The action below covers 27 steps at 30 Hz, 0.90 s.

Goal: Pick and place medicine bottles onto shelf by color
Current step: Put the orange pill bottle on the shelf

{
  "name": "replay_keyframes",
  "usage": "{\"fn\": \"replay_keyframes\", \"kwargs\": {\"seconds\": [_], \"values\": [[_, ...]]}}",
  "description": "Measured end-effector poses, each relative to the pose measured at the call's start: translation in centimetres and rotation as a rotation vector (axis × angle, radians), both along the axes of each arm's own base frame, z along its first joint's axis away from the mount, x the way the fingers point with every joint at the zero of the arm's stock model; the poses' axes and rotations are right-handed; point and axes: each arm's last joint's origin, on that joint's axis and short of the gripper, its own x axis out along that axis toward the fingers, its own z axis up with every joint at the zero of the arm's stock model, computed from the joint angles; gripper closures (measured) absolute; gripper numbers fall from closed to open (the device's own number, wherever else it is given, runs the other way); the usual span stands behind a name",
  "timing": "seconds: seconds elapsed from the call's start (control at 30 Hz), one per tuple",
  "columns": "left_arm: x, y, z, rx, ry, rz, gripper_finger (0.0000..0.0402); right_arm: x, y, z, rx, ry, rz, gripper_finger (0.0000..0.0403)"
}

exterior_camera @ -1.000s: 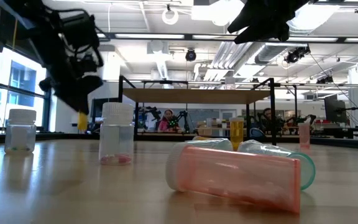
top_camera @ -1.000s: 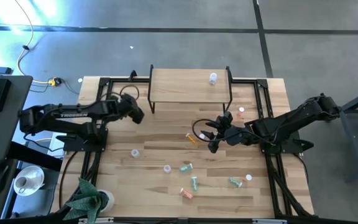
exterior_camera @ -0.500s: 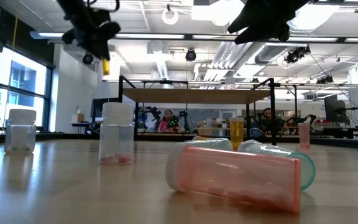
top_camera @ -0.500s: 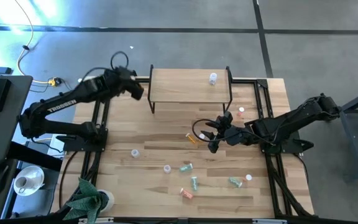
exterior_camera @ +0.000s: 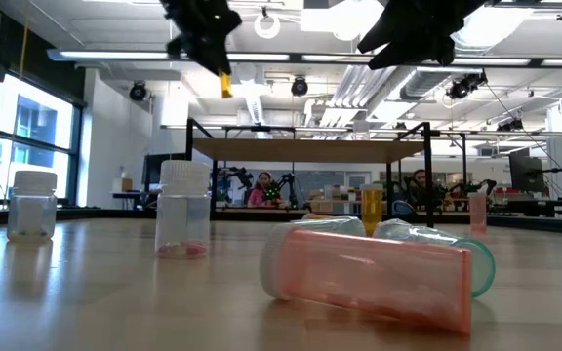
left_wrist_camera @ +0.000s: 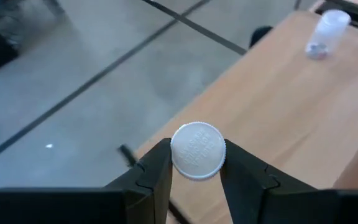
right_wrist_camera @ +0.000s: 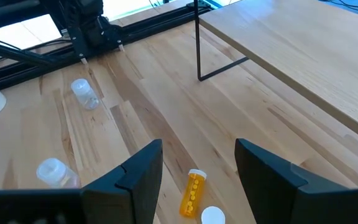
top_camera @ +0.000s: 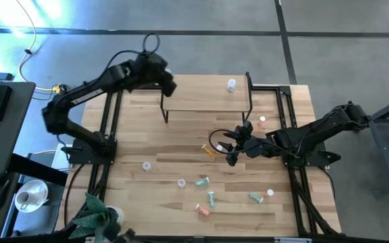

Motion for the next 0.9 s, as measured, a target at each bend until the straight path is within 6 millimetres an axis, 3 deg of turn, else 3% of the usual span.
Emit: {"fn": "replay_keyframes", "kwargs": {"seconds": [0.2, 0.47, 0.9], "values": [[1.6, 1.7, -2.2, -0.078, 0.049, -0.055, 0.0293, -0.1, 0.0, -0.1, -0.004, 0.012, 0.000, 0.0210], [2.2, 3.6, -4.6, -0.133, 0.130, -0.058, 0.0293, -0.1, 0.0, -0.1, 0.009, 0.009, -0.008, 0.0210], [2.4, 5.1, -6.6, -0.229, 0.131, -0.093, 0.0293, -0.1, 0.0, -0.2, 0.008, 0.014, -0.008, 0.0210]]}}
